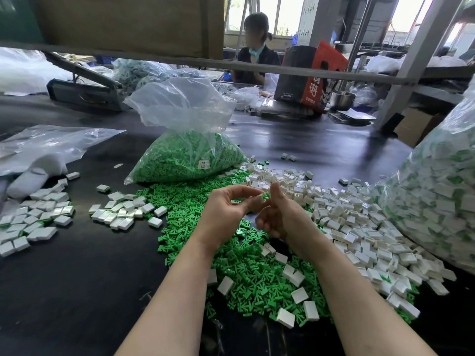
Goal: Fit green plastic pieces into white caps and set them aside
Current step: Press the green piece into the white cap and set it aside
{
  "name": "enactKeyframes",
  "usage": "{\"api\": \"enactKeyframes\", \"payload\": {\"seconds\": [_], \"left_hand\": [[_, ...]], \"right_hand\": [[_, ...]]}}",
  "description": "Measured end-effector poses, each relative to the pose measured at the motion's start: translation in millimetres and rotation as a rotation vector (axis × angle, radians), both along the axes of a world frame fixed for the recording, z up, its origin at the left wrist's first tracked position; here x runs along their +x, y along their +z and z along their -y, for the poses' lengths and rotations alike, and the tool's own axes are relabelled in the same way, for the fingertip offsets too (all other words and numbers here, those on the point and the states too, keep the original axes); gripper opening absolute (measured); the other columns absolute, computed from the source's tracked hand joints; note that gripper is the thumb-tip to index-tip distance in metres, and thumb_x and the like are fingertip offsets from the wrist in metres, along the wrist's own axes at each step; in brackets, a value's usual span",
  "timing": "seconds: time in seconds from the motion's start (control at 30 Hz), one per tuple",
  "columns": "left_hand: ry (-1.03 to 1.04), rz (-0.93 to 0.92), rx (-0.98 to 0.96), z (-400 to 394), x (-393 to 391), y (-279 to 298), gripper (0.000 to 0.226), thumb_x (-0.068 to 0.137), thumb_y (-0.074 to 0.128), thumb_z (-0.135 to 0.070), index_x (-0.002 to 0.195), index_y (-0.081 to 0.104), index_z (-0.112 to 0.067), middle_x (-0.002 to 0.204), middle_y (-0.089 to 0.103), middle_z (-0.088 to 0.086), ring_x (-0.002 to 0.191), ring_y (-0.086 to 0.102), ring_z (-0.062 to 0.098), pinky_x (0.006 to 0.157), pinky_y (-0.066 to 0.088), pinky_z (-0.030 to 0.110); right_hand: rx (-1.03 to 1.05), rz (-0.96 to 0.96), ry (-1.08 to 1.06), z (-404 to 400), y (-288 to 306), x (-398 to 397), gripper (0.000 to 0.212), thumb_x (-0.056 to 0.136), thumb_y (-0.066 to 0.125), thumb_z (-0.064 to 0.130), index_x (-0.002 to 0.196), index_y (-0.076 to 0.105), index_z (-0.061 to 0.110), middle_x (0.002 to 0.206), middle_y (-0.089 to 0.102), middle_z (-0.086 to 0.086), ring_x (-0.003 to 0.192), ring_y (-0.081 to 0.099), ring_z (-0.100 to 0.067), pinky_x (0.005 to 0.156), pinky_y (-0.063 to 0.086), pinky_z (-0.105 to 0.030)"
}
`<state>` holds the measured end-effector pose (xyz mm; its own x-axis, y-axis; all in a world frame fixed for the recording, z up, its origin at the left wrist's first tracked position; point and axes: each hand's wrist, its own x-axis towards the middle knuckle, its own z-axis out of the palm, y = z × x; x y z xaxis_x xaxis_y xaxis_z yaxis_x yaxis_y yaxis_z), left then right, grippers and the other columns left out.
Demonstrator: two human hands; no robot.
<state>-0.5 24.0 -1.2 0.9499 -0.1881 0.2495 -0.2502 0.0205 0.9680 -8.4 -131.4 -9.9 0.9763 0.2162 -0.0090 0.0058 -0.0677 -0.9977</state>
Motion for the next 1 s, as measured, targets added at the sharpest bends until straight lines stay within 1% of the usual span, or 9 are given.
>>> {"api": "enactKeyframes", "payload": {"seconds": [0.07,0.2,0.33,0.43,0.57,0.63,0.73,0.83,1.0], "left_hand": [[0.003,-0.029,-0.043,2.6,-0.6,-0.1,0.010,0.086,0.072,-0.010,0.089,0.074,-0.019,0.080,0.076,-0.005,0.074,0.071,0.004,0.069,0.052,0.012],[0.007,-0.068,-0.106,6.1,-1.0,-0.5,0.013,0.084,0.073,-0.011,0.081,0.077,-0.023,0.085,0.077,0.000,0.084,0.073,0.010,0.075,0.053,0.013],[-0.015,-0.084,-0.168,8.9,-3.2,1.5,0.019,0.084,0.072,-0.008,0.078,0.079,-0.024,0.088,0.077,0.001,0.088,0.073,0.009,0.073,0.051,0.010],[-0.026,-0.089,-0.188,9.2,-4.2,2.6,0.021,0.084,0.071,-0.005,0.079,0.079,-0.023,0.088,0.077,0.001,0.088,0.073,0.008,0.073,0.051,0.010],[-0.029,-0.099,-0.190,9.1,-5.1,2.9,0.022,0.085,0.070,-0.004,0.080,0.079,-0.022,0.085,0.077,0.002,0.083,0.073,0.008,0.071,0.052,0.011],[-0.029,-0.112,-0.176,9.4,-5.2,2.0,0.018,0.085,0.069,-0.003,0.084,0.078,-0.018,0.083,0.077,0.005,0.074,0.072,0.011,0.067,0.053,0.016],[-0.029,-0.111,-0.146,10.9,-4.3,1.7,0.013,0.085,0.070,-0.001,0.091,0.078,-0.010,0.093,0.077,0.002,0.082,0.072,0.012,0.071,0.055,0.020],[-0.043,-0.106,-0.164,12.9,-4.1,2.9,0.014,0.084,0.069,0.001,0.088,0.078,-0.010,0.098,0.077,-0.001,0.089,0.072,0.010,0.075,0.054,0.019],[-0.047,-0.102,-0.208,14.7,-5.3,3.1,0.020,0.084,0.067,0.004,0.085,0.077,-0.014,0.092,0.077,0.000,0.091,0.073,0.010,0.074,0.053,0.015]], "right_hand": [[0.059,-0.043,0.069,-1.3,-1.7,0.5,0.082,0.087,0.029,0.072,0.095,0.065,-0.001,0.067,0.062,-0.004,0.056,0.049,-0.013,0.048,0.034,-0.022],[0.226,-0.074,0.070,-4.0,-3.1,2.0,0.064,0.079,0.046,0.075,0.075,0.066,0.014,0.064,0.057,-0.002,0.056,0.048,-0.012,0.047,0.037,-0.019],[0.385,-0.084,0.061,-4.3,-5.6,1.8,0.054,0.078,0.059,0.066,0.080,0.067,0.013,0.069,0.060,-0.002,0.059,0.054,-0.011,0.054,0.046,-0.019],[0.450,-0.087,0.084,-4.9,-5.3,1.4,0.048,0.079,0.063,0.061,0.080,0.070,0.014,0.071,0.061,-0.001,0.062,0.056,-0.010,0.058,0.050,-0.018],[0.443,-0.106,0.117,-4.6,-4.1,-0.3,0.047,0.082,0.058,0.061,0.080,0.071,0.016,0.074,0.062,-0.002,0.064,0.056,-0.011,0.057,0.048,-0.018],[0.397,-0.112,0.138,-5.6,-3.6,-0.7,0.052,0.088,0.048,0.064,0.081,0.070,0.017,0.073,0.060,-0.003,0.063,0.054,-0.012,0.053,0.042,-0.019],[0.358,-0.056,0.140,-7.8,-4.1,0.5,0.059,0.093,0.034,0.066,0.082,0.070,0.021,0.069,0.056,0.000,0.062,0.047,-0.012,0.054,0.035,-0.021],[0.400,-0.031,0.121,-8.1,-5.1,1.3,0.049,0.091,0.042,0.063,0.086,0.074,0.027,0.071,0.052,0.001,0.066,0.044,-0.011,0.062,0.030,-0.026],[0.424,-0.034,0.102,-7.1,-4.9,1.7,0.042,0.082,0.054,0.064,0.082,0.075,0.027,0.067,0.050,0.003,0.061,0.043,-0.008,0.056,0.036,-0.019]]}}
